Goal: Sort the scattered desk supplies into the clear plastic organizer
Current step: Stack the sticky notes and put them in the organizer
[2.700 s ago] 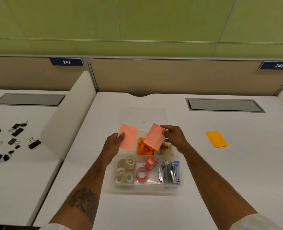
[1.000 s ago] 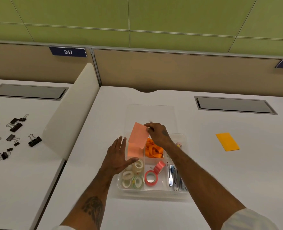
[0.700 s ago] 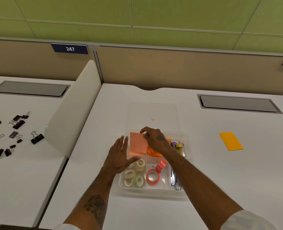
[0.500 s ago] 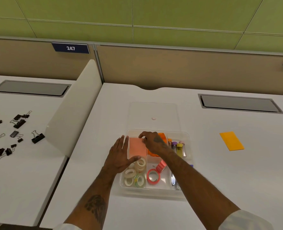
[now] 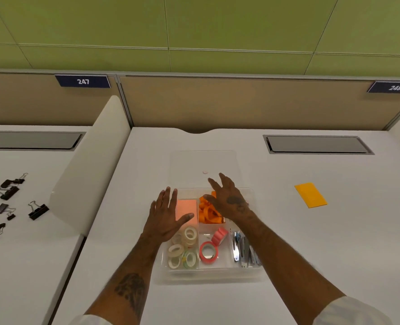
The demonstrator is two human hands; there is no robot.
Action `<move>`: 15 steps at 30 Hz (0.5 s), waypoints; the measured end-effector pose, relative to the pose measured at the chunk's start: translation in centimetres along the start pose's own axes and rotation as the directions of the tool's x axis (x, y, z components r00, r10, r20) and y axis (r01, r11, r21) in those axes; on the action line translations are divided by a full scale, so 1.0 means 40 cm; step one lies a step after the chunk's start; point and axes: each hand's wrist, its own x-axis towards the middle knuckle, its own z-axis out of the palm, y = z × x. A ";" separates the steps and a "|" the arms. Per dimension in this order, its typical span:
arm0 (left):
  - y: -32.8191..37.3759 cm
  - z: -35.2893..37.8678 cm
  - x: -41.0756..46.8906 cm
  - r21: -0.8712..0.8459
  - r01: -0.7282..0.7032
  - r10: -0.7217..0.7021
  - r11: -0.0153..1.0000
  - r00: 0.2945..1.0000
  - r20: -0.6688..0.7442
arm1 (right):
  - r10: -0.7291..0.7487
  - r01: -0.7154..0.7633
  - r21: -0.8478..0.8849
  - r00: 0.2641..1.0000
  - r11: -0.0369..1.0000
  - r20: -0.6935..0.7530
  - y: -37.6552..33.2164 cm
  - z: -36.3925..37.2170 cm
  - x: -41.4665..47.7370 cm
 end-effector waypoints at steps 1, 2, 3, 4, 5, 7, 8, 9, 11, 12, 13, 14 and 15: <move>0.016 -0.002 0.011 0.012 -0.018 0.018 1.000 1.000 -0.005 | 0.018 -0.018 -0.008 1.000 1.000 -0.012 0.021 -0.007 -0.008; 0.036 -0.003 0.022 0.016 -0.039 0.039 0.999 0.999 -0.007 | 0.037 -0.038 -0.017 0.999 0.999 -0.021 0.045 -0.015 -0.018; 0.059 -0.002 0.033 0.016 -0.059 0.059 0.998 0.998 -0.006 | 0.056 -0.057 -0.029 0.998 0.998 -0.031 0.071 -0.022 -0.027; 0.085 0.000 0.043 0.014 -0.078 0.078 0.997 0.997 -0.005 | 0.075 -0.077 -0.045 0.996 0.996 -0.043 0.100 -0.029 -0.038; 0.112 0.002 0.054 0.012 -0.096 0.096 0.995 0.995 -0.004 | 0.094 -0.097 -0.060 0.994 0.993 -0.055 0.131 -0.035 -0.047; 0.171 0.011 0.076 0.013 -0.136 0.136 0.991 0.991 -0.003 | 0.134 -0.139 -0.078 0.988 0.987 -0.071 0.201 -0.050 -0.064; 0.201 0.017 0.086 0.009 -0.155 0.155 0.988 0.988 -0.005 | 0.158 -0.163 -0.079 0.985 0.983 -0.071 0.240 -0.058 -0.073; 0.232 0.024 0.095 0.005 -0.171 0.171 0.985 0.985 -0.008 | 0.185 -0.190 -0.076 0.980 0.979 -0.068 0.278 -0.067 -0.080; 0.294 0.040 0.110 0.036 -0.181 0.182 0.983 0.983 -0.015 | 0.236 -0.240 -0.078 0.970 0.968 -0.065 0.354 -0.085 -0.094; 0.324 0.049 0.116 0.059 -0.177 0.179 0.982 0.984 -0.025 | 0.258 -0.263 -0.085 0.964 0.961 -0.068 0.391 -0.095 -0.102; 0.355 0.060 0.122 0.078 -0.171 0.174 0.982 0.984 -0.038 | 0.278 -0.284 -0.093 0.958 0.954 -0.073 0.429 -0.104 -0.110; 0.384 0.071 0.128 0.090 -0.163 0.168 0.982 0.985 -0.046 | 0.298 -0.305 -0.099 0.952 0.947 -0.075 0.465 -0.113 -0.116; 0.410 0.081 0.134 0.097 -0.156 0.161 0.983 0.986 -0.048 | 0.319 -0.325 -0.100 0.945 0.940 -0.074 0.500 -0.121 -0.122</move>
